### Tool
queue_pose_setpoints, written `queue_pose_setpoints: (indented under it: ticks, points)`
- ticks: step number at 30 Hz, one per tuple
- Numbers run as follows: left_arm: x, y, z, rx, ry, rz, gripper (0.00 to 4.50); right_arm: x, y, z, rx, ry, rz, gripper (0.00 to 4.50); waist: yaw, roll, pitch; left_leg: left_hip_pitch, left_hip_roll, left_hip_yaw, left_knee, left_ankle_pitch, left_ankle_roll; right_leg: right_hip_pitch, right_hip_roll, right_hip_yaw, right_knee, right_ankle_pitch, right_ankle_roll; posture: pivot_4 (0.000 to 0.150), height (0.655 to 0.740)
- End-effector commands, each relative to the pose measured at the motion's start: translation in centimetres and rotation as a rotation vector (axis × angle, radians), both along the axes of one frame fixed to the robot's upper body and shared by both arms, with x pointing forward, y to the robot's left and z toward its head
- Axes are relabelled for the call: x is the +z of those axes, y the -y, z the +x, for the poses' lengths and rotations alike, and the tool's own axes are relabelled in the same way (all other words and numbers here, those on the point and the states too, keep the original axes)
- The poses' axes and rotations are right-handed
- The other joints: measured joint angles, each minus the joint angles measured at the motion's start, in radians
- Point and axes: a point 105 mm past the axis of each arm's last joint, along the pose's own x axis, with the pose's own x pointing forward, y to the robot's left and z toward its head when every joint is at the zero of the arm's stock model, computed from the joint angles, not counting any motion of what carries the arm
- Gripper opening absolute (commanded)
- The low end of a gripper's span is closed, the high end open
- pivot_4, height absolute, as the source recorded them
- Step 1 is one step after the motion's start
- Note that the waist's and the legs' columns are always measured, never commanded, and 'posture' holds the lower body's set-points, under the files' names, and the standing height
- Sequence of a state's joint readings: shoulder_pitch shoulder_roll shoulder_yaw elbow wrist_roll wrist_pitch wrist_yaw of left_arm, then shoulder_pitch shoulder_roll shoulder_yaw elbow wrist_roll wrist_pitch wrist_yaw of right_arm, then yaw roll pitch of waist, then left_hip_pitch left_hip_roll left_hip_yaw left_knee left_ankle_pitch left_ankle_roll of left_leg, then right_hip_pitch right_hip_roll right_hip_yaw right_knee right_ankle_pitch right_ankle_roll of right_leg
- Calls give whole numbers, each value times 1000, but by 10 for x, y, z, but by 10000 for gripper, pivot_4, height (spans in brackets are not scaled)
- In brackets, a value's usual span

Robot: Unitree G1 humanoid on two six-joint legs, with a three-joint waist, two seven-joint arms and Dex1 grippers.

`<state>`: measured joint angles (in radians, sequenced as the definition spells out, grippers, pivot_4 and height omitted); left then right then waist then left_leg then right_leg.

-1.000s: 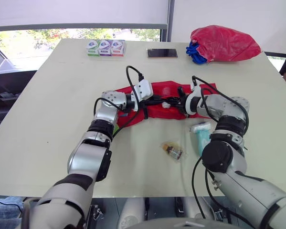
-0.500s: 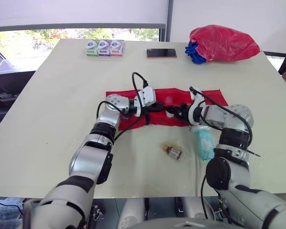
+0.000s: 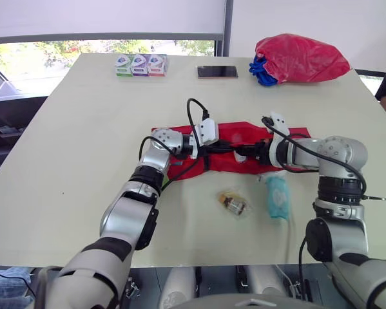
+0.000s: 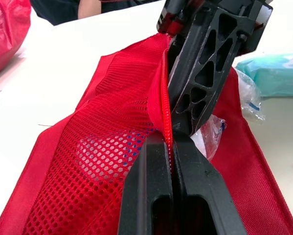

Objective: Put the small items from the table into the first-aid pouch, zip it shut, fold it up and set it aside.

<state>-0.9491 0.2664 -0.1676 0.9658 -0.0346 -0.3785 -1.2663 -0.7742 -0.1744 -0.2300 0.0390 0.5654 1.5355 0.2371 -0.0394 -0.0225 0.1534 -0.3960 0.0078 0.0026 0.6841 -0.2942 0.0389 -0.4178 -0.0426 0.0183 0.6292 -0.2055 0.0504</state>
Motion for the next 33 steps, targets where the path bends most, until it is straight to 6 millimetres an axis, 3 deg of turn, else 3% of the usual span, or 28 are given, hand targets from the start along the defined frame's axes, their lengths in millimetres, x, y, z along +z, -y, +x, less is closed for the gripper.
queue_pose_setpoints:
  ticks: [1, 14, 17, 18, 33]
  points:
    - [6, -18, 15, 124, -4, -24, 0, 11, -33, -23, 209, 11, 96, 25561, 0, 0, 0, 0, 0, 0, 0, 0, 0, 0, 0, 0, 0, 0, 0, 1500, 7400]
    - [13, -17, 19, 169, -57, -124, 0, -3, -31, -17, 156, -24, 50, 25561, -3, 1, 0, 0, 1, 0, 0, 0, 0, 0, 1, 0, 0, 0, 0, 1500, 7400]
    - [14, -17, 20, 174, -60, -127, 0, -2, -33, -17, 157, -17, 57, 17356, 4, 1, 0, 0, 1, -2, 1, 0, 0, 0, 1, -1, 0, 0, 0, 1500, 7400]
    - [14, -17, 20, 172, -59, -124, 0, -2, -34, -16, 156, -14, 60, 12487, 5, 1, 0, 0, 1, -2, 1, 0, 0, 1, 0, -1, 0, 0, 0, 1500, 7400]
    - [12, -15, 18, 157, -56, -103, 0, 10, -25, -10, 124, 36, 78, 12487, 4, 1, 0, -1, -1, -2, 0, 0, 0, 0, -1, -2, -1, 0, 0, 1500, 7400]
